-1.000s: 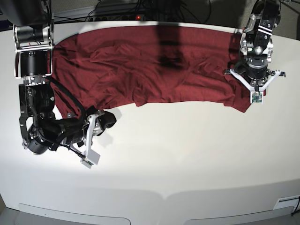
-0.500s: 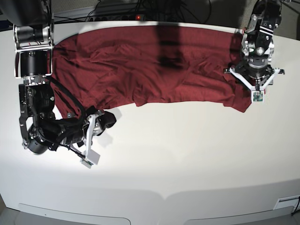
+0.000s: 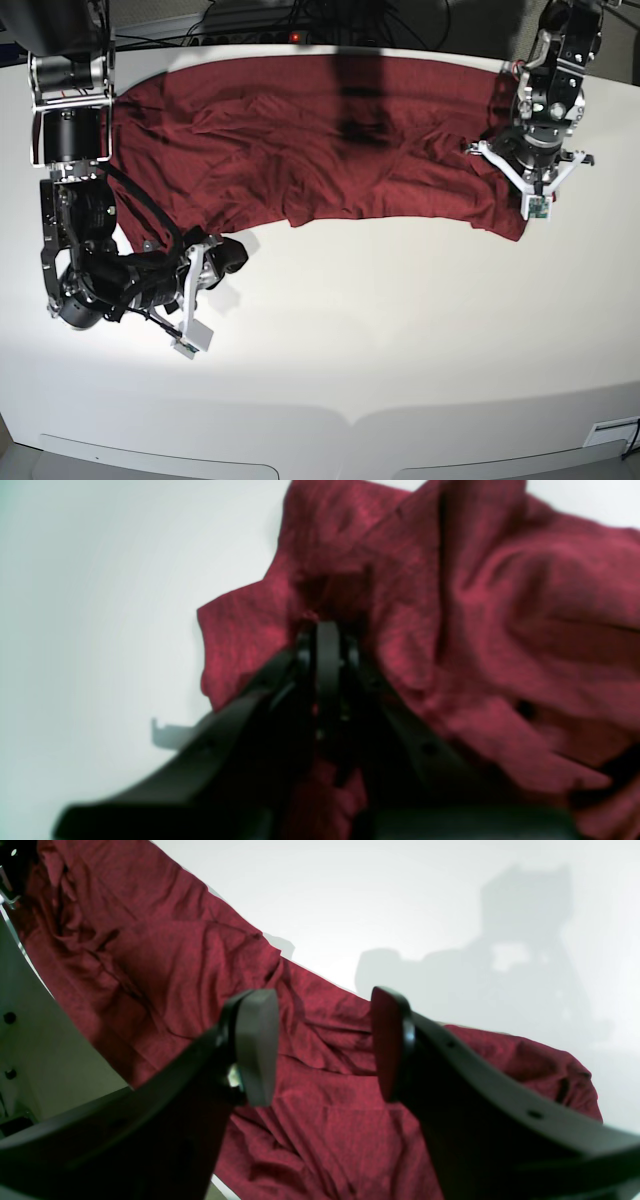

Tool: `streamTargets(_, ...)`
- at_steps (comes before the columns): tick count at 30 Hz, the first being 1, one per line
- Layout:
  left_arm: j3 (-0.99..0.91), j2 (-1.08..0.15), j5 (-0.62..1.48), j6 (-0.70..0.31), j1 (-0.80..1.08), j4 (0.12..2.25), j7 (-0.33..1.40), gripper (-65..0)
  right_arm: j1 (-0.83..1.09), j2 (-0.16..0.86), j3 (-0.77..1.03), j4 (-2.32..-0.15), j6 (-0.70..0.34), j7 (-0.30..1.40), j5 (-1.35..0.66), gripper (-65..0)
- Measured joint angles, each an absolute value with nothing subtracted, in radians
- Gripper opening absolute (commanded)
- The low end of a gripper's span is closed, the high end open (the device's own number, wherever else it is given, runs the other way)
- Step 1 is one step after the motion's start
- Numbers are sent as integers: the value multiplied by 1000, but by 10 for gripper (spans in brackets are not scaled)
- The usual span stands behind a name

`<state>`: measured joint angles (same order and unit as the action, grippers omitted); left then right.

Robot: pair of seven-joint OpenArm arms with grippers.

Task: Fold the T-shirt properly
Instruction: 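Pull the grasped shirt edge with the left gripper toward its arm, then grasp the shirt's other end with the right gripper and straighten it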

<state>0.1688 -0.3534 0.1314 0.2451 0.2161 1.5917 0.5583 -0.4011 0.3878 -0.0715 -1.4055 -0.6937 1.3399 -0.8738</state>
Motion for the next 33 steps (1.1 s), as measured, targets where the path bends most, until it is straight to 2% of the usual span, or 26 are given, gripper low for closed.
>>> streamTargets(10, 11, -353, 191, 274, 219, 1590, 576, -650, -401, 388, -72, -1406, -694, 1340, -913, -351)
streamTargets(18, -7, -352, 196, 274, 239, 1591, 658, -650, -401, 388, -72, -1406, -694, 1340, -916, -351)
streamTargets(28, -9, -352, 185, 278, 348, 1632, 564, -650, -402, 391, -72, -1407, -694, 1344, -866, -350)
streamTargets(29, -9, -353, 185, 278, 348, 1632, 559, -635, -401, 390, -72, -1407, -694, 1345, -867, -350)
streamTargets(31, -9, -352, 186, 278, 348, 1633, 554, -539, -401, 390, -72, -1407, -694, 1353, -869, -351)
streamTargets(33, -9, -352, 186, 278, 345, 1639, 554, -473, -401, 401, -72, -1407, -694, 1364, -877, -351)
